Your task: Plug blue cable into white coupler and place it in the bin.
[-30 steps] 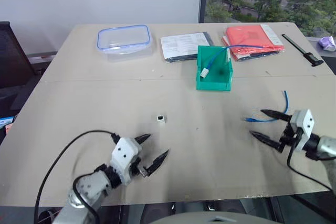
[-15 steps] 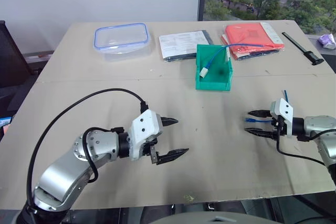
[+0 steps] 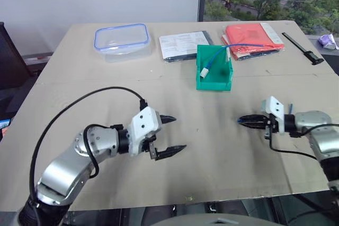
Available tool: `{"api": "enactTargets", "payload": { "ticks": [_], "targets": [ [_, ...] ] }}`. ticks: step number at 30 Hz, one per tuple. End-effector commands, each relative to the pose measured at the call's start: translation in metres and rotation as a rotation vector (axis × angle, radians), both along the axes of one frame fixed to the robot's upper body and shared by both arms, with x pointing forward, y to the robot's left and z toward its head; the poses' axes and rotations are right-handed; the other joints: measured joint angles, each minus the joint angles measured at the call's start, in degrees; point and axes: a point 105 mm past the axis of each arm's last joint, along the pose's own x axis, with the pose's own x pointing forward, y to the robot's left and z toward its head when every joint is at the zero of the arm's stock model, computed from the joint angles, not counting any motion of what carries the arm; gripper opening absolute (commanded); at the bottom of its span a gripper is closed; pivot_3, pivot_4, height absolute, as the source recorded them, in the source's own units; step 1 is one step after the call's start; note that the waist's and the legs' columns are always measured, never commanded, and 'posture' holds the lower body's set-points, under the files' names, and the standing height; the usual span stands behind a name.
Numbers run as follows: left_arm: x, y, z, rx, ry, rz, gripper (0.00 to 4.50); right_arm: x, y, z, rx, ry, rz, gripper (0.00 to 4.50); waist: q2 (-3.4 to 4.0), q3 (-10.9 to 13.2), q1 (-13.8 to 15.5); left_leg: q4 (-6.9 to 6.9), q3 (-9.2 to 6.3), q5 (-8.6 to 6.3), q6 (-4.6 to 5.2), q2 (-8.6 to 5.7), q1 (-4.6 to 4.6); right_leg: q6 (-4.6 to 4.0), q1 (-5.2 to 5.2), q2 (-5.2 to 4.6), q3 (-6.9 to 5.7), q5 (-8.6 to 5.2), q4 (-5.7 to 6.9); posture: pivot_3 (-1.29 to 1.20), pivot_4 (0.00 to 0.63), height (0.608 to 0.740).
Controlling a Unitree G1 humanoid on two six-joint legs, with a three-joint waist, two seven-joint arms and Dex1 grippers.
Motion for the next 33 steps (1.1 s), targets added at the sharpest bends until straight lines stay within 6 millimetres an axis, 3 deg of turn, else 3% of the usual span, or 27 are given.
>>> {"api": "enactTargets", "payload": {
  "ticks": [1,4,6,10,14,20,24,28,33],
  "targets": [
    [0.004,-0.001,0.017,-0.021,-0.036,-0.016,4.5,0.003,0.029,0.012,0.007,-0.054,0.083,0.09,0.0,0.0,0.1,0.0,-0.01,0.0,0.0,0.0,-0.01,0.0,0.0,-0.01,-0.02,0.0,0.0,0.0,0.15,0.737],
    [0.008,-0.006,0.027,-0.018,-0.053,-0.043,4.5,0.01,0.054,0.017,0.02,-0.096,0.133,0.09,-0.06,0.0,0.3,0.02,-0.04,0.0,-0.01,-0.03,-0.09,0.01,-0.01,-0.03,-0.07,0.0,-0.03,0.0,0.15,0.737],
    [0.013,-0.008,0.029,-0.006,-0.052,-0.056,4.5,0.016,0.059,0.02,0.012,-0.119,0.135,0.68,-0.06,0.0,0.4,0.02,-0.04,0.0,-0.01,-0.03,-0.1,0.01,-0.01,-0.02,-0.08,0.0,-0.03,0.0,0.15,0.737],
    [0.027,-0.016,0.026,0.051,-0.059,-0.091,4.5,0.019,0.053,0.031,0.066,-0.12,0.08,2.56,-0.11,0.1,0.8,0.09,-0.09,0.01,-0.01,-0.12,-0.16,0.01,0.0,-0.07,-0.15,0.0,-0.03,0.0,0.15,0.737],
    [0.041,-0.028,0.021,0.083,-0.067,-0.112,4.5,0.006,0.034,0.042,0.188,-0.092,-0.01,4.47,-0.12,0.1,1.4,0.11,-0.1,0.01,-0.01,-0.13,-0.17,0.01,0.0,-0.05,-0.15,0.0,-0.02,0.0,0.15,0.737],
    [0.07,-0.045,-0.004,0.22,-0.074,-0.155,4.5,-0.038,0.002,0.019,0.244,-0.02,-0.16,4.47,-0.12,0.1,1.8,0.16,-0.16,0.01,-0.01,-0.21,-0.31,0.02,-0.01,-0.02,-0.37,-0.01,-0.04,0.0,0.15,0.737],
    [0.093,-0.048,-0.024,0.371,-0.113,-0.183,4.5,-0.052,-0.01,0.007,0.27,0.003,-0.273,4.47,-0.13,0.1,1.3,0.18,-0.2,0.01,0.0,-0.27,-0.27,0.03,-0.01,0.05,-0.3,-0.01,-0.01,0.0,0.15,0.737],
    [0.099,-0.069,-0.03,0.376,-0.086,-0.281,4.5,-0.066,-0.018,0.0,0.31,-0.005,-0.377,4.47,-0.15,0.1,1.6,0.25,-0.19,0.01,0.01,-0.21,-0.21,0.07,0.0,0.15,-0.22,0.02,0.04,0.0,0.15,0.737],
    [0.107,-0.077,-0.041,0.398,-0.043,-0.314,4.5,-0.077,-0.02,-0.006,0.319,0.009,-0.434,4.47,-0.15,0.1,1.4,0.28,-0.18,0.01,0.01,-0.23,-0.27,0.09,0.0,0.15,-0.15,0.03,0.01,0.0,0.15,0.737]
  ]
}}
